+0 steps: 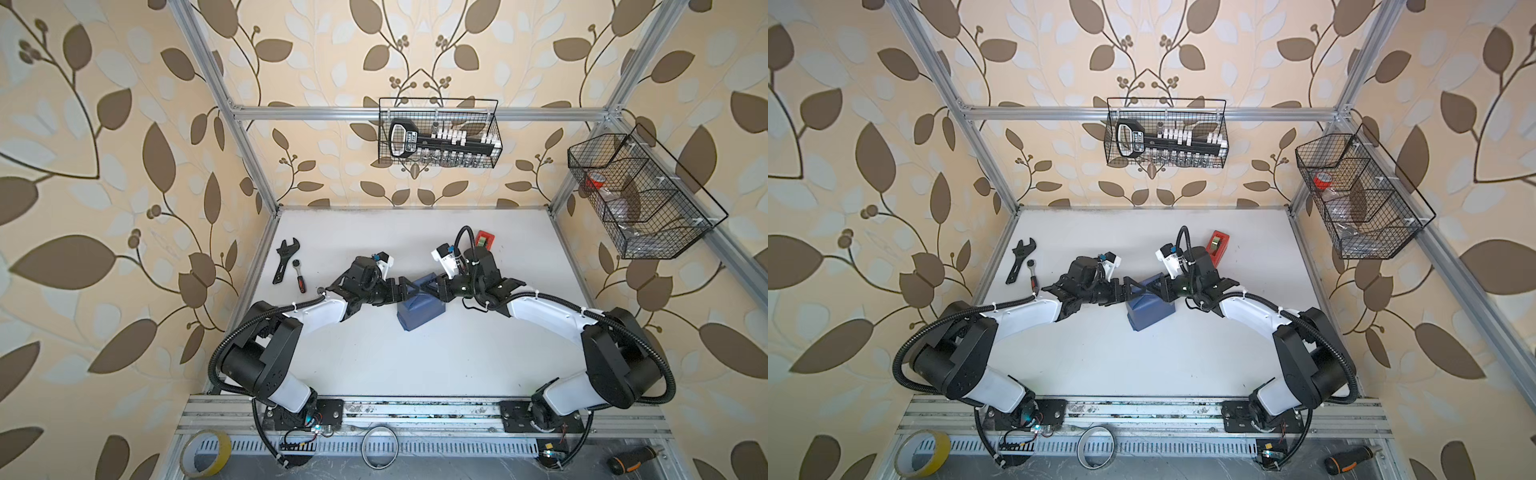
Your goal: Wrap the gift box in paper
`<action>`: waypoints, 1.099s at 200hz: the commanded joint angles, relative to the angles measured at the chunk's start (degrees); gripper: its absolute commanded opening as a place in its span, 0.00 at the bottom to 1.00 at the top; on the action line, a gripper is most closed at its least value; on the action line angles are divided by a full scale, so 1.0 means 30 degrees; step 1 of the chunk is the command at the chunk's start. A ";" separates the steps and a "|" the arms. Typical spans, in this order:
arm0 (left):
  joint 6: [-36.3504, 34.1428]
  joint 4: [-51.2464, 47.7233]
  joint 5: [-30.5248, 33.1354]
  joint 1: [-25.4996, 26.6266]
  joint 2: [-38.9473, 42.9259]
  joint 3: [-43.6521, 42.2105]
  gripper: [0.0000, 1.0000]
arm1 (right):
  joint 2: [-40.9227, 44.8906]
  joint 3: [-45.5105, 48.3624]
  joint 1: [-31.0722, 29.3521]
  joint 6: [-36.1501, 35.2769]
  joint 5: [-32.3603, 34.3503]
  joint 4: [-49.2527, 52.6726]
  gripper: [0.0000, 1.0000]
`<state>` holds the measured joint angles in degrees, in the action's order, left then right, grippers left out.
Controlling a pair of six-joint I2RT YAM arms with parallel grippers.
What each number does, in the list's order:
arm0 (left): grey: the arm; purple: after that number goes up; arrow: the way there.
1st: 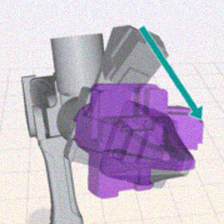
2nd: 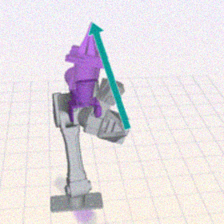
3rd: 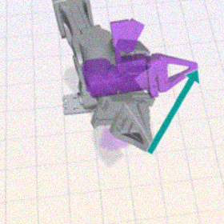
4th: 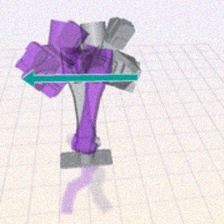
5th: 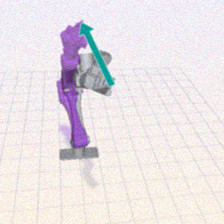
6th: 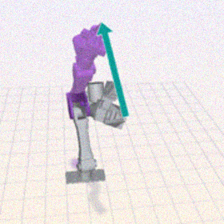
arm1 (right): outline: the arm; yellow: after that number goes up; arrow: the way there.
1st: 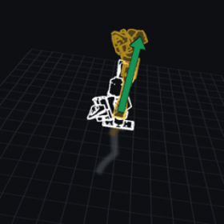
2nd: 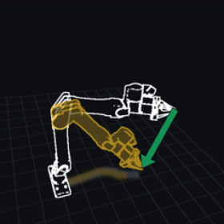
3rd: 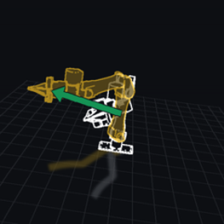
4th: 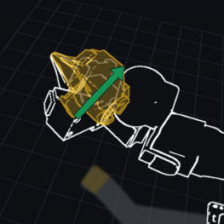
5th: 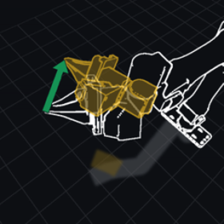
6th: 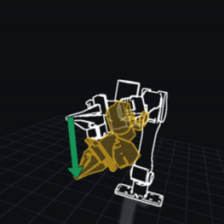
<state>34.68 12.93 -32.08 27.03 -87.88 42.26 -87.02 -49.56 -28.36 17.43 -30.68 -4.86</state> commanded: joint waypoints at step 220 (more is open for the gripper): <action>-0.1063 -0.2932 0.0804 0.0366 -0.0474 -0.0213 0.93 | 0.0938 -0.2439 -0.0970 -0.0817 0.2603 0.4869 0.20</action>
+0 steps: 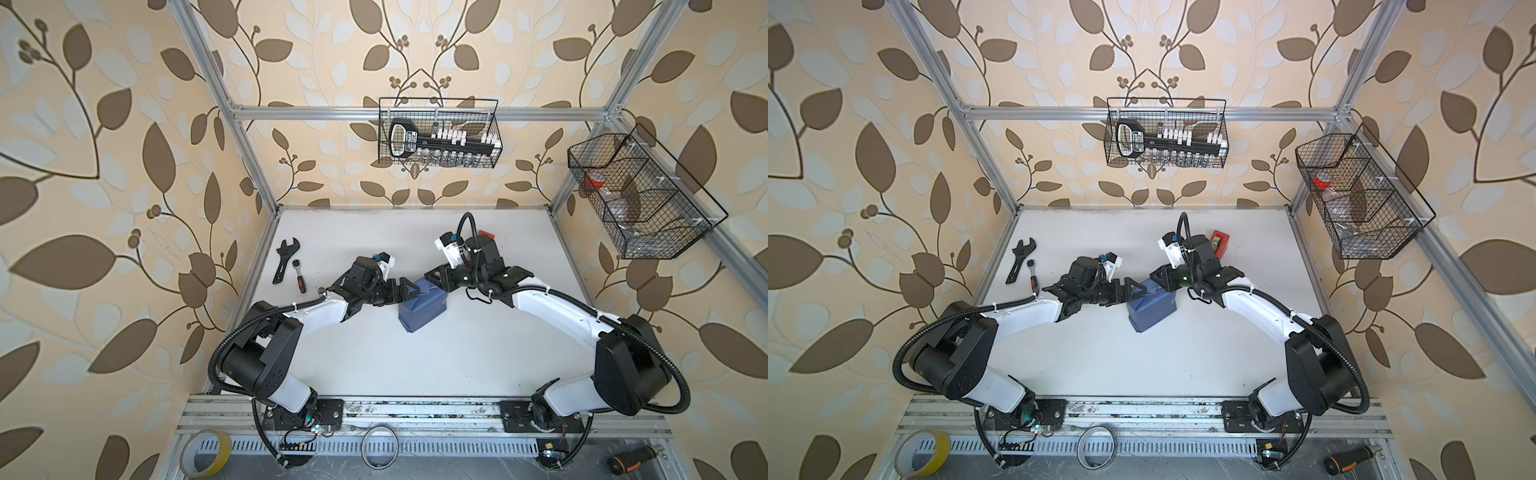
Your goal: Wrap the gift box in paper
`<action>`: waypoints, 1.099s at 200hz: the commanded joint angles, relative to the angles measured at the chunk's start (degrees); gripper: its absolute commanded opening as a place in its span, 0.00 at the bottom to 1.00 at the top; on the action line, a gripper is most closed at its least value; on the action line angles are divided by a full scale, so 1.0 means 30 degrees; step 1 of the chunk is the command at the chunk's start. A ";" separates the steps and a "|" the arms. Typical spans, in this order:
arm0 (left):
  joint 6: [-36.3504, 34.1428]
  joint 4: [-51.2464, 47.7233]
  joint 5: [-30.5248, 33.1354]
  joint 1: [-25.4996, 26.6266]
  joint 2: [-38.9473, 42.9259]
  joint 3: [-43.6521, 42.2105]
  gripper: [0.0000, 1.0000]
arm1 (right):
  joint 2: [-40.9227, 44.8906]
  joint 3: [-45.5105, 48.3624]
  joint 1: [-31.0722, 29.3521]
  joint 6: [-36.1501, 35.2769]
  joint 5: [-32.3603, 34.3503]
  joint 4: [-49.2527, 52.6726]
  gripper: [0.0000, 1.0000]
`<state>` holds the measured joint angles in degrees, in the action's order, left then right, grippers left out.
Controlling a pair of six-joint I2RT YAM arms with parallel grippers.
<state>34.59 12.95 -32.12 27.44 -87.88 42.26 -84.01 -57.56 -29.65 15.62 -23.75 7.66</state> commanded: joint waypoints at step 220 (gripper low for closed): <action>-0.1148 -0.3116 0.0862 0.0250 -0.0625 0.0012 0.93 | 0.0559 0.2662 -0.1132 0.0604 0.0672 0.0640 0.09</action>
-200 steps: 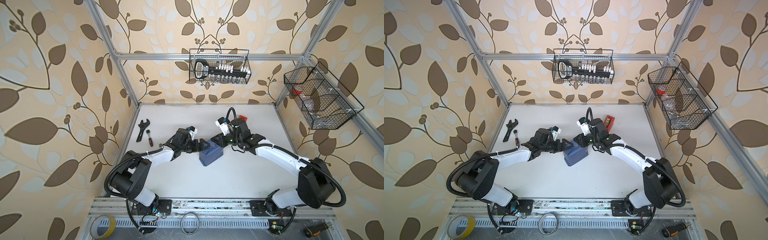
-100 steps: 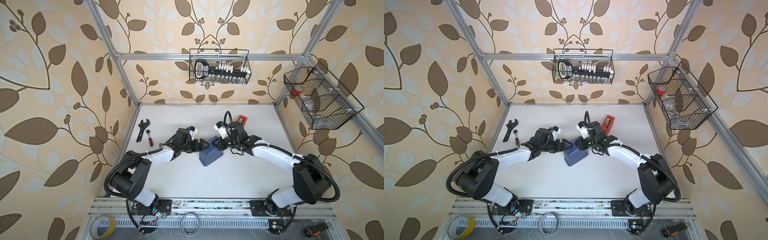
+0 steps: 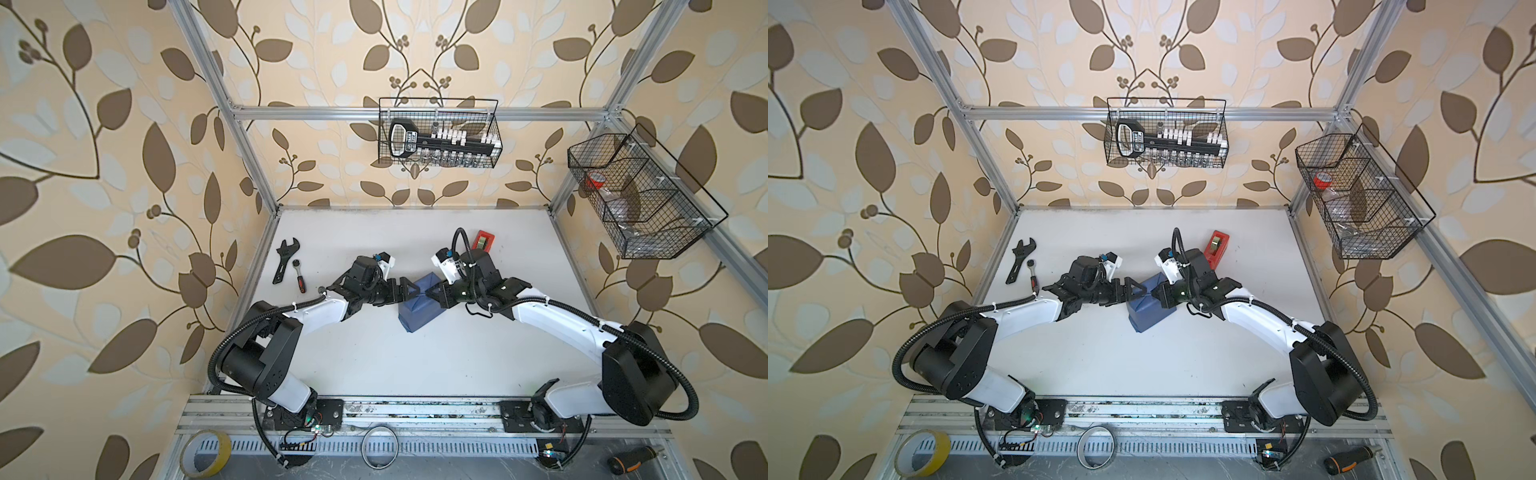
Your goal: Wrap the gift box in paper
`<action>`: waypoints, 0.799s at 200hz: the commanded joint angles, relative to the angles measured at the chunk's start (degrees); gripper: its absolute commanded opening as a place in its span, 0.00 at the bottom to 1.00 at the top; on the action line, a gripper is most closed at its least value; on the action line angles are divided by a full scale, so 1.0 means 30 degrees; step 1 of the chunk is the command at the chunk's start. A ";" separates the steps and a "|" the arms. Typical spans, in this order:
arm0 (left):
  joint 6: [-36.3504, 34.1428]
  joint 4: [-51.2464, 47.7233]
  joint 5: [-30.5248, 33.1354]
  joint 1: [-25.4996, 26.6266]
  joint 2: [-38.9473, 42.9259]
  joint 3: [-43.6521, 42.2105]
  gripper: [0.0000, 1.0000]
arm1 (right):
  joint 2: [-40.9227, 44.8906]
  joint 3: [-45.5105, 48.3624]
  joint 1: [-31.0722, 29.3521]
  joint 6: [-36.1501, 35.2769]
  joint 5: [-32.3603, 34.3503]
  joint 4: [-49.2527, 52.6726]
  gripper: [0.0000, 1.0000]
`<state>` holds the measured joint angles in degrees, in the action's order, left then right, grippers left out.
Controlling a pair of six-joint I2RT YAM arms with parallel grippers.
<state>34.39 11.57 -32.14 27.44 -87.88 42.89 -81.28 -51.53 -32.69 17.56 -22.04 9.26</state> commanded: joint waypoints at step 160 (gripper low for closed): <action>-0.0404 -0.3294 0.0970 0.0228 0.0051 0.2613 0.97 | 0.5179 0.2972 0.0024 -0.0149 0.4610 -0.0044 0.37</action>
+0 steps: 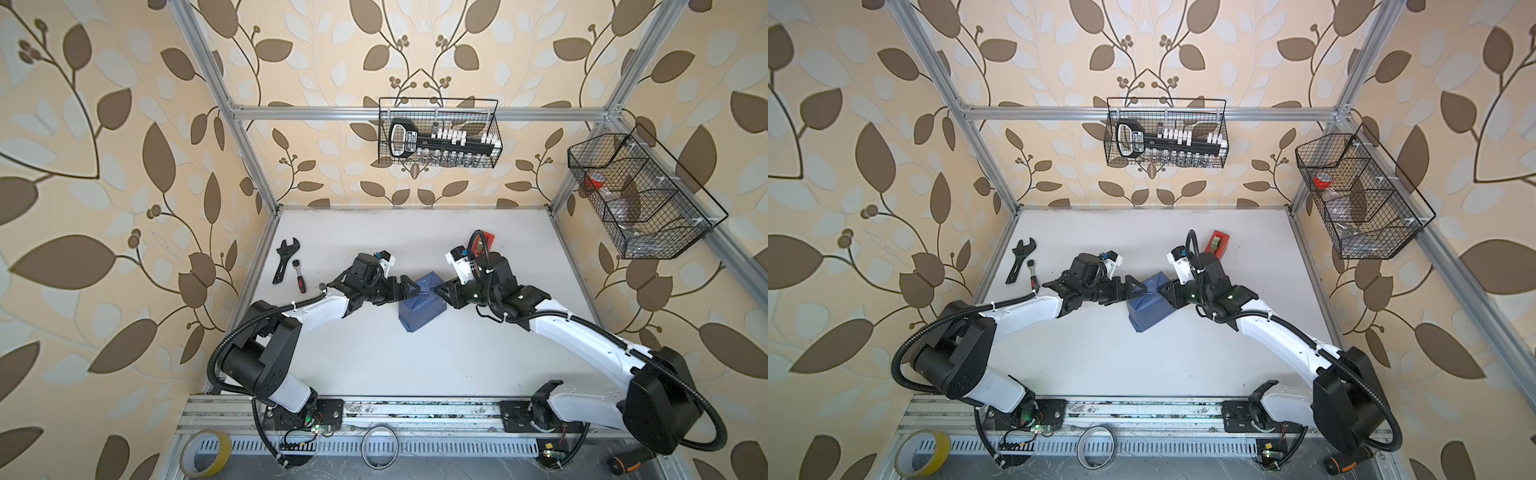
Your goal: Wrap the gift box in paper
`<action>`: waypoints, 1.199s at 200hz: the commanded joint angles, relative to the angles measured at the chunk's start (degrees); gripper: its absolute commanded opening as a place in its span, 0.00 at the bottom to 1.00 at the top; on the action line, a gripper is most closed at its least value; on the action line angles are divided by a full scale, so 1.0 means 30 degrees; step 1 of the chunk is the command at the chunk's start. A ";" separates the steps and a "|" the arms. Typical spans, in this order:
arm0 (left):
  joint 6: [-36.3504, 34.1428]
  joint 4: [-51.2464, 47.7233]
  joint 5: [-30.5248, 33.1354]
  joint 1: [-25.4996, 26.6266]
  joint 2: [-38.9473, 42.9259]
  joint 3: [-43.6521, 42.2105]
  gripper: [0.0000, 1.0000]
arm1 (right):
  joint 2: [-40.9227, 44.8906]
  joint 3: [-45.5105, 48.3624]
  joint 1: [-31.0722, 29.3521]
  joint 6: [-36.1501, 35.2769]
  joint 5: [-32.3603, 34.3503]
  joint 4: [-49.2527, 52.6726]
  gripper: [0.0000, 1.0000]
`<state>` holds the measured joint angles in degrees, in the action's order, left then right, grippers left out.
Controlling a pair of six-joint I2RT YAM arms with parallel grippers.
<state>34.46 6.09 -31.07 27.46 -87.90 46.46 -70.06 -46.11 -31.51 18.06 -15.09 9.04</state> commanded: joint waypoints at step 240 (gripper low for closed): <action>-0.6258 -0.7132 0.5817 0.1933 -0.0715 0.5896 0.95 | 0.2225 0.2889 0.0757 0.1010 -0.0687 -0.2760 0.32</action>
<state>19.00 -13.34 -16.16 33.04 -88.42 61.10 -64.86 -38.65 -30.65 20.58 -13.82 1.45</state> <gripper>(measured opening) 0.948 0.325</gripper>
